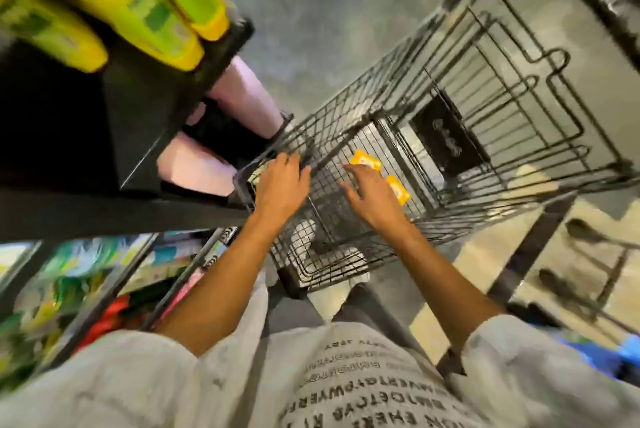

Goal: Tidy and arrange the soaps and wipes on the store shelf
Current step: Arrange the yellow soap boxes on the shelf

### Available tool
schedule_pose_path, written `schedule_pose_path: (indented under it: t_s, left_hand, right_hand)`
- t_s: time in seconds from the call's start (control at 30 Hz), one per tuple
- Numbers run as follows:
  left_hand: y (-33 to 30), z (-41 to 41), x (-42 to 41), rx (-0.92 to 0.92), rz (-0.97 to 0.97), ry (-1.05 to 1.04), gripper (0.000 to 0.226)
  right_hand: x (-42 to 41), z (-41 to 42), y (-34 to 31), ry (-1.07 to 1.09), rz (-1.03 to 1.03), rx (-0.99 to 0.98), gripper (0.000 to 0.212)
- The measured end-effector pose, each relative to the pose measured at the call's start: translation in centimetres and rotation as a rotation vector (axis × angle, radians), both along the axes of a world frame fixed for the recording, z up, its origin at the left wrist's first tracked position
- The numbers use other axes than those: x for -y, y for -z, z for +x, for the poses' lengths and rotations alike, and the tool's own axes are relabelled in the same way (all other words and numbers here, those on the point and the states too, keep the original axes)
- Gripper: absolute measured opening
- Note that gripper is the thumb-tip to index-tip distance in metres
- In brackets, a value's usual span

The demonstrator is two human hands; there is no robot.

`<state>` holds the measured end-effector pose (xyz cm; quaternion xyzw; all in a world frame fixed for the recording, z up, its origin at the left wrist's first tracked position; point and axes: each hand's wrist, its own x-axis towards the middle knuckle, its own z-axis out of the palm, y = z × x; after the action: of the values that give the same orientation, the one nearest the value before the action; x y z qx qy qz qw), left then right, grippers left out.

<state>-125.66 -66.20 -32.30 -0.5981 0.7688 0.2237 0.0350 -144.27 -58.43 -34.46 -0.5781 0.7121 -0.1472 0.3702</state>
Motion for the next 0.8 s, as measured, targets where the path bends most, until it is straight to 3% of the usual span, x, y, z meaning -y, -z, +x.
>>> schedule_pose_path:
  t_s: [0.23, 0.53, 0.8]
  left_hand:
    - [-8.4, 7.4, -10.9, -0.055, -0.220, -0.430, 0.030]
    - [-10.8, 18.1, -26.1, 0.029, -0.386, -0.885, 0.058]
    - [-11.4, 25.7, -48.4, 0.165, -0.445, -1.352, 0.026]
  right_hand:
    - [-1.8, 7.9, -8.7, -0.512, -0.288, -0.095, 0.049]
    - [-8.4, 21.7, -13.6, -0.986, -0.502, -0.021, 0.055]
    - [-23.4, 36.0, -14.6, -1.461, -0.541, 0.048, 0.055]
